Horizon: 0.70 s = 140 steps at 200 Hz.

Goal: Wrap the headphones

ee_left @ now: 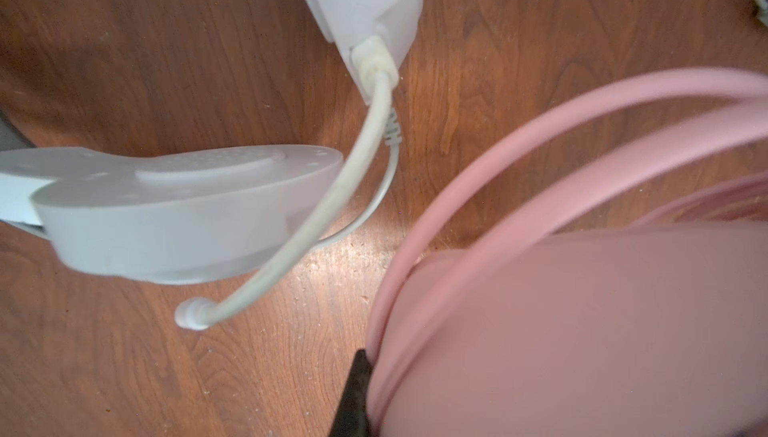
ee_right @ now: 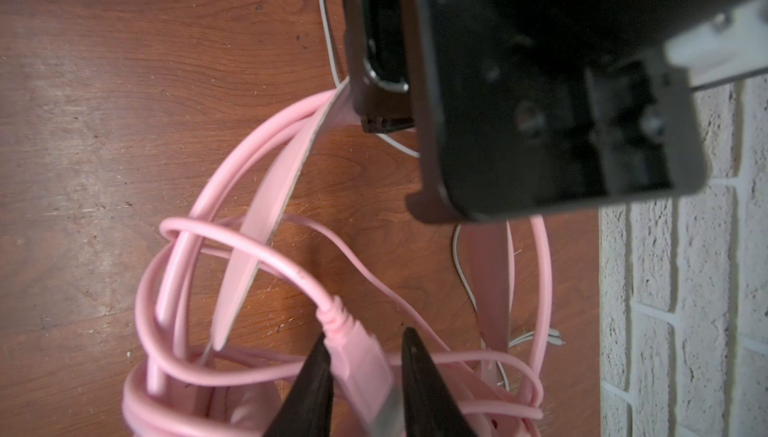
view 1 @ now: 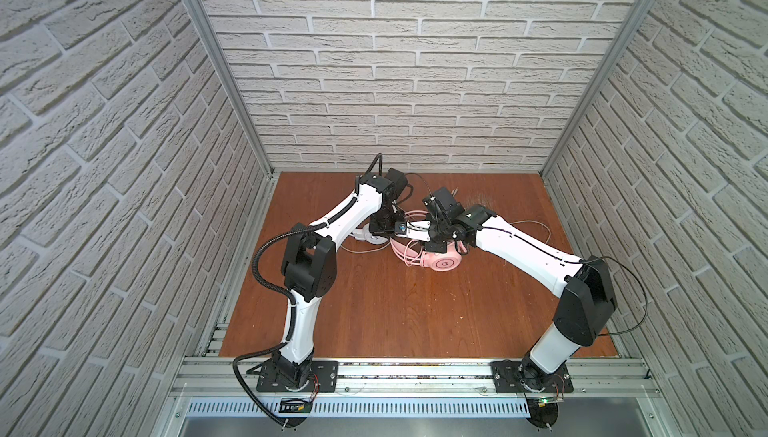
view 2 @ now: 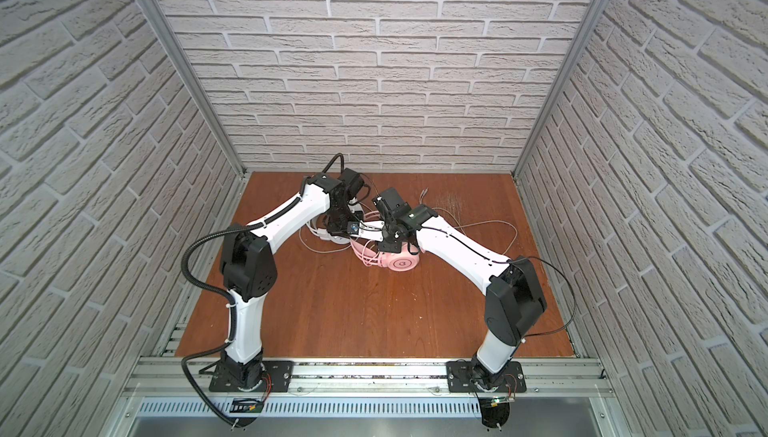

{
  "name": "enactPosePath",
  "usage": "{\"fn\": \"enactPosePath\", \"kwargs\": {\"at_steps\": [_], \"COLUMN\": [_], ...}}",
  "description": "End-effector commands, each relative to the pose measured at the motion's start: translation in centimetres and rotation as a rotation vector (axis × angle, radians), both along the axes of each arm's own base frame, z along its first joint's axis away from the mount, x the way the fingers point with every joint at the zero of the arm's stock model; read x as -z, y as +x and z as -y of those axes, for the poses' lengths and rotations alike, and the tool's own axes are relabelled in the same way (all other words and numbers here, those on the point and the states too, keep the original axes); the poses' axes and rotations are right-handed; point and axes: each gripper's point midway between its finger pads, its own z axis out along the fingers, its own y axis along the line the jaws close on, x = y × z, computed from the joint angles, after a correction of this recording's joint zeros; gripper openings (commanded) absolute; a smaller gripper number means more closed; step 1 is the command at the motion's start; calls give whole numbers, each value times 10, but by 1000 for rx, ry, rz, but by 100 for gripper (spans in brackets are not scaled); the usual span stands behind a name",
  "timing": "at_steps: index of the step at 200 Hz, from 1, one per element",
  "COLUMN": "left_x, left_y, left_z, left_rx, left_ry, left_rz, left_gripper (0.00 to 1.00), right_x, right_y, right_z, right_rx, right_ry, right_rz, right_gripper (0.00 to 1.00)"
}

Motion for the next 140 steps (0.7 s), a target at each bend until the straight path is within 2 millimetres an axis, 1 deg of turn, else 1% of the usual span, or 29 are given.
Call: {"fn": "enactPosePath", "kwargs": {"at_steps": [1,64,98,123,140], "left_x": [-28,-16,-14,-12,-11], "left_y": [0,-5,-5,-5,-5], "left_z": [10,12,14,13,13], "left_rx": [-7,-7,-5,-10,-9], "left_ry": [-92,-80,-83,-80,-78], "left_rz": [4,-50,-59,-62,-65], "left_gripper": [0,0,0,0,0], "right_x": [-5,-10,-11,-13,-19], "right_y": [4,1,-3,-4,-2], "right_z": [5,7,6,5,6], "right_rx": [35,56,37,47,80], "right_ry": [8,45,59,80,117], "right_rz": [2,0,-25,-43,-49], "right_gripper": [31,33,25,24,24]}}
